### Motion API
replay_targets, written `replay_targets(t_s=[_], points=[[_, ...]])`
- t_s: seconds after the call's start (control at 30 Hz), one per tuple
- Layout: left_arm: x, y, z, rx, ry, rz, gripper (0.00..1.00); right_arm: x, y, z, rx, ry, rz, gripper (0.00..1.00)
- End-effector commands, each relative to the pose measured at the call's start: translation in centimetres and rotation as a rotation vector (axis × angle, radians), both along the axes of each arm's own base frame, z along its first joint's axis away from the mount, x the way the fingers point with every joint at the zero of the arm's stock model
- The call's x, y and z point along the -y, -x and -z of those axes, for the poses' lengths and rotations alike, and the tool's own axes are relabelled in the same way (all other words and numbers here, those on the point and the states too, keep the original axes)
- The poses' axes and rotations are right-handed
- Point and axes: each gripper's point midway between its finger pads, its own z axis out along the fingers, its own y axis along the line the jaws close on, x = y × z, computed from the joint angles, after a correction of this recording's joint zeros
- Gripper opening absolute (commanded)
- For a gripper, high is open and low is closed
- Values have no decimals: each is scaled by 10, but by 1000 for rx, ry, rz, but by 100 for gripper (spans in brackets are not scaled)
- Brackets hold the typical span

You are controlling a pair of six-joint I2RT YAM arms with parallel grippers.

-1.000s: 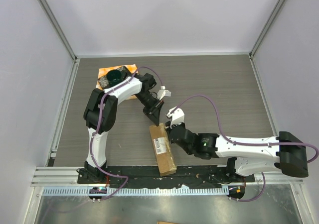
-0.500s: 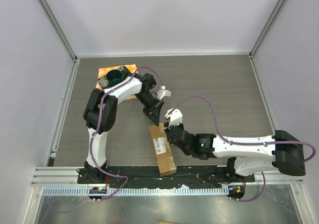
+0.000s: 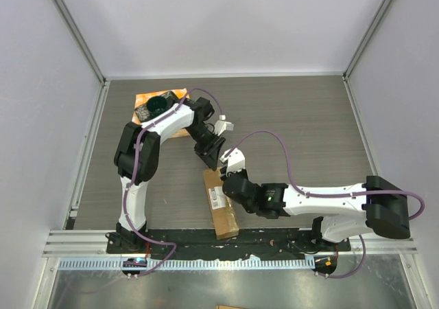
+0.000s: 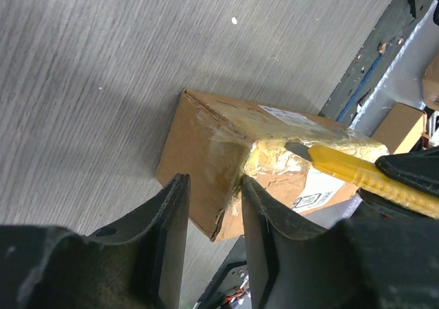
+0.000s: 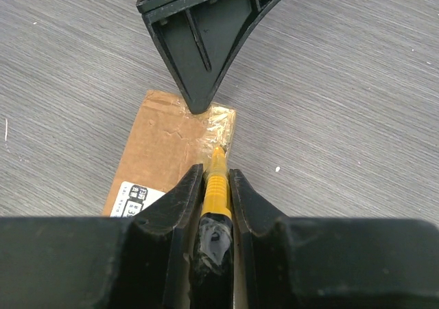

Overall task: Unpack the express box
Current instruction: Cut the express box at the center of the board.

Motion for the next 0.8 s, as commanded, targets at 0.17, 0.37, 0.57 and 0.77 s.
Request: replay_targets(t_s=[0.17, 0.37, 0.57, 0.77], points=[[5, -34, 23, 160, -7, 53, 41, 23, 29, 71, -155, 242, -102, 1], [16, -36, 11, 186, 90, 121, 42, 16, 31, 77, -167, 258, -129, 1], [24, -41, -10, 218, 160, 178, 45, 17, 31, 82, -171, 271, -131, 1], [27, -44, -17, 227, 172, 179, 50, 23, 29, 88, -183, 271, -119, 1]])
